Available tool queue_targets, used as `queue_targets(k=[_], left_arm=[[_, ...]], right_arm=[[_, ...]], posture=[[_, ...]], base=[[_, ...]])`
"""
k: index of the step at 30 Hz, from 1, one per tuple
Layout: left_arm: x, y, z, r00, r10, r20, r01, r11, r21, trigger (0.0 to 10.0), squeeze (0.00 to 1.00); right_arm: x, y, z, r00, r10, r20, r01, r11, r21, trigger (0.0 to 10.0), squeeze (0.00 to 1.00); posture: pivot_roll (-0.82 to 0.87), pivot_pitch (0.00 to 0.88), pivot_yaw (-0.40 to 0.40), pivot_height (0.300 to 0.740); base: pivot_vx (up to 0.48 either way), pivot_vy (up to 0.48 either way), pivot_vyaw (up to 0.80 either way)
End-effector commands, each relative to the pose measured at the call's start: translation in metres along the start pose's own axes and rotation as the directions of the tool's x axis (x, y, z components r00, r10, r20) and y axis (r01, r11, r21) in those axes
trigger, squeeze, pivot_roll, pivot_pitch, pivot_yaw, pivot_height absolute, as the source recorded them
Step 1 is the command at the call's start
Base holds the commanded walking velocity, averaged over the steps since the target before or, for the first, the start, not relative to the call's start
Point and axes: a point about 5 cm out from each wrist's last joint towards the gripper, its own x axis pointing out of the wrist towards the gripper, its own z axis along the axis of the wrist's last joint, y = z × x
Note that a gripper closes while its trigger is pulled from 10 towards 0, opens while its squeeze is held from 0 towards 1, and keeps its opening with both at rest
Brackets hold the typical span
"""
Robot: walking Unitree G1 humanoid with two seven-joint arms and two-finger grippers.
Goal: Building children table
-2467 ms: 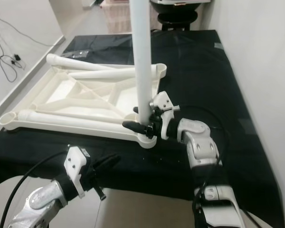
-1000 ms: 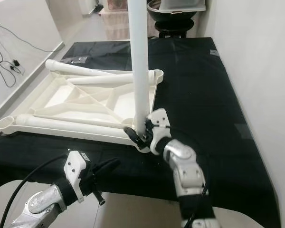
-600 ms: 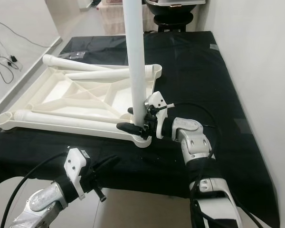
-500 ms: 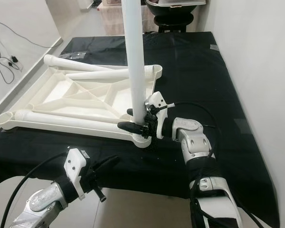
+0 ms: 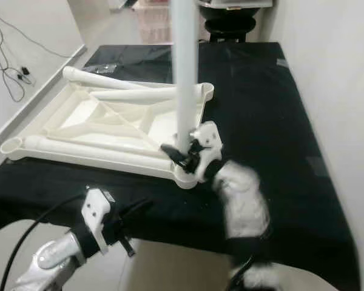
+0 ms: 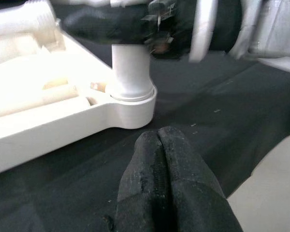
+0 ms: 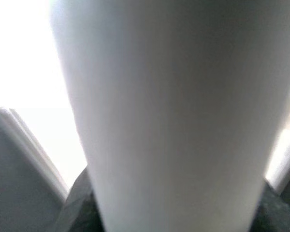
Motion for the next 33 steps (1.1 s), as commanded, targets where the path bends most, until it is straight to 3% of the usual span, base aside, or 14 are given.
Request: queue_targets(k=[1,2,10,11,13,14,19,20,21,22,23,24,27,33], left_arm=[[-0.005,0.001,-0.006,0.999,0.012,-0.031,-0.012,1.000,-0.005,10.0,0.00],[-0.005,0.003,-0.005,0.999,0.011,-0.031,-0.011,1.000,-0.004,10.0,0.00],[-0.002,0.006,-0.007,0.999,0.002,-0.034,-0.003,1.000,-0.006,10.0,0.00],[-0.002,0.007,-0.007,0.999,0.010,-0.033,-0.010,1.000,-0.002,10.0,0.00],[-0.001,0.008,-0.007,0.999,0.016,-0.033,-0.016,1.000,0.000,10.0,0.00],[-0.001,0.008,-0.007,0.999,0.020,-0.032,-0.020,1.000,0.001,10.0,0.00],[-0.001,0.008,-0.006,0.999,0.016,-0.032,-0.016,1.000,0.000,10.0,0.00],[-0.001,0.008,-0.006,0.999,0.016,-0.032,-0.016,1.000,0.000,10.0,0.00],[0.000,0.007,-0.006,0.999,0.015,-0.032,-0.015,1.000,-0.001,10.0,0.00],[0.000,0.007,-0.006,0.999,0.015,-0.032,-0.015,1.000,-0.001,10.0,0.00],[0.000,0.007,-0.006,0.999,0.014,-0.031,-0.014,1.000,-0.001,10.0,0.00],[0.000,0.007,-0.006,0.999,0.014,-0.031,-0.014,1.000,-0.001,10.0,0.00],[0.000,0.006,-0.006,0.999,0.014,-0.030,-0.014,1.000,-0.001,10.0,0.00],[-0.001,0.003,-0.006,0.999,0.016,-0.030,-0.016,1.000,0.001,10.0,0.00]], right_arm=[[-0.016,-0.014,-0.030,0.963,-0.204,-0.178,0.212,0.977,0.029,0.0,0.00],[-0.031,0.004,-0.038,0.945,-0.255,-0.206,0.264,0.964,0.015,0.0,0.00],[-0.019,0.015,-0.035,0.972,-0.155,-0.175,0.155,0.988,-0.011,0.0,0.00],[-0.008,0.016,-0.034,0.983,-0.092,-0.160,0.092,0.996,-0.005,10.0,0.00],[0.003,0.016,-0.029,0.991,-0.022,-0.131,0.025,0.999,0.023,10.0,0.00],[0.012,0.018,-0.023,0.993,0.074,-0.089,-0.070,0.996,0.051,10.0,1.00],[0.019,0.028,0.001,0.936,0.352,0.023,-0.352,0.931,0.092,10.0,1.00],[0.019,0.028,0.001,0.936,0.352,0.023,-0.352,0.931,0.092,10.0,1.00],[0.020,0.029,0.007,0.897,0.442,0.035,-0.443,0.893,0.076,10.0,0.29],[0.018,0.031,0.011,0.835,0.549,0.025,-0.550,0.835,0.028,10.0,0.00],[0.017,0.032,0.013,0.791,0.612,0.009,-0.612,0.791,-0.003,10.0,0.00],[0.017,0.032,0.013,0.791,0.612,0.009,-0.612,0.791,-0.003,10.0,0.00],[0.020,0.031,0.018,0.599,0.800,-0.035,-0.801,0.598,-0.034,10.0,0.00],[0.033,0.028,0.020,0.545,0.839,-0.013,-0.838,0.545,0.030,10.0,0.00]], posture=[[-0.02,0.168,0.063,0.740],[-0.03,0.173,0.071,0.740],[-0.02,0.151,0.067,0.740],[-0.03,0.152,0.074,0.740],[-0.03,0.148,0.073,0.740],[-0.02,0.150,0.071,0.740],[-0.02,0.146,0.073,0.740],[-0.02,0.146,0.073,0.740],[-0.01,0.147,0.072,0.740],[-0.01,0.146,0.071,0.740],[-0.01,0.146,0.071,0.740],[-0.01,0.146,0.071,0.740],[0.00,0.149,0.066,0.740],[0.02,0.160,0.061,0.740]], base=[[0.000,0.000,0.00],[0.000,0.000,0.00],[0.000,0.000,0.00],[0.000,0.000,0.00],[0.000,0.000,0.00],[0.000,0.000,0.00],[0.000,0.000,0.00],[0.000,0.000,0.00],[0.000,0.000,0.00],[0.000,0.000,0.00],[0.000,0.000,0.00],[0.000,0.000,0.00],[0.000,0.000,0.00],[0.000,0.000,0.00]])
